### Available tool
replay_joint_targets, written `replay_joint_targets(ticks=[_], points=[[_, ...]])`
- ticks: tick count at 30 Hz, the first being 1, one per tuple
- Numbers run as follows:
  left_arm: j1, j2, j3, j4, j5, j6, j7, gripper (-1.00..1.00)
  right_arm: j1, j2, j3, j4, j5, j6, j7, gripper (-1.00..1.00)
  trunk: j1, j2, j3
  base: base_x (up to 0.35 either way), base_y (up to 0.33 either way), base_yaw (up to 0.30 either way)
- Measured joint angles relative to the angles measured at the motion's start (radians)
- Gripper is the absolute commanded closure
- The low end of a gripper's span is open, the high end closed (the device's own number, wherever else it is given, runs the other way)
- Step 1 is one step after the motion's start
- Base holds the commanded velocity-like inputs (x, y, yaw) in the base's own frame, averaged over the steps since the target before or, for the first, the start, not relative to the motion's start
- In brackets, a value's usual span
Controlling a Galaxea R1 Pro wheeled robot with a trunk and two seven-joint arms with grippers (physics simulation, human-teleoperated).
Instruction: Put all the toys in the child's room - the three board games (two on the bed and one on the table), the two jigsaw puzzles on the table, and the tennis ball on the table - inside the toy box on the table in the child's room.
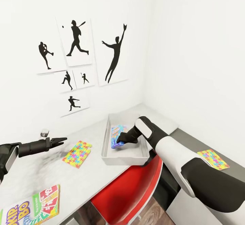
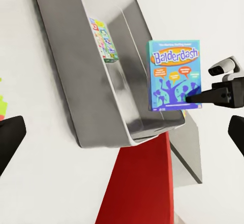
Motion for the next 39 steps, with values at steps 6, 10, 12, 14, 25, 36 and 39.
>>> replay_joint_targets(ticks=[6, 10, 12, 14, 25, 36, 39], points=[[0.000, 0.000, 0.000, 0.000, 0.000, -0.001, 0.000, -1.00, 0.005, 0.000, 0.000, 0.000, 0.000, 0.001, 0.000, 1.00, 0.000, 0.000, 0.000, 0.000, 0.000, 0.000], [0.000, -0.001, -0.001, 0.000, -0.001, -0.001, 0.001, -1.00, 0.007, 0.000, 0.000, 0.002, 0.000, 0.001, 0.000, 1.00, 0.000, 0.000, 0.000, 0.000, 0.000, 0.000], [0.000, -0.001, -0.001, 0.000, -0.001, -0.002, 0.001, -1.00, 0.008, 0.000, 0.000, 0.004, -0.001, 0.002, 0.000, 1.00, 0.000, 0.000, 0.000, 0.000, 0.000, 0.000], [0.000, -0.001, -0.001, 0.000, -0.001, -0.002, 0.001, -1.00, 0.008, 0.000, 0.000, 0.010, 0.000, 0.002, 0.000, 1.00, 0.000, 0.000, 0.000, 0.000, 0.000, 0.000], [0.000, -0.002, -0.001, 0.000, -0.002, -0.002, 0.002, -1.00, 0.008, 0.000, -0.003, 0.074, -0.003, -0.036, 0.000, 1.00, 0.000, 0.000, 0.000, 0.000, 0.000, 0.000], [0.000, -0.001, 0.000, 0.000, -0.002, -0.003, 0.002, -1.00, 0.008, 0.000, -0.006, 0.096, -0.008, -0.065, 0.007, 1.00, 0.000, 0.000, 0.000, 0.000, 0.000, 0.000], [0.000, -0.001, 0.000, 0.000, -0.001, -0.004, 0.001, -1.00, 0.011, 0.000, -0.007, 0.100, -0.011, -0.070, 0.009, 1.00, 0.000, 0.000, 0.000, 0.000, 0.000, 0.000]])
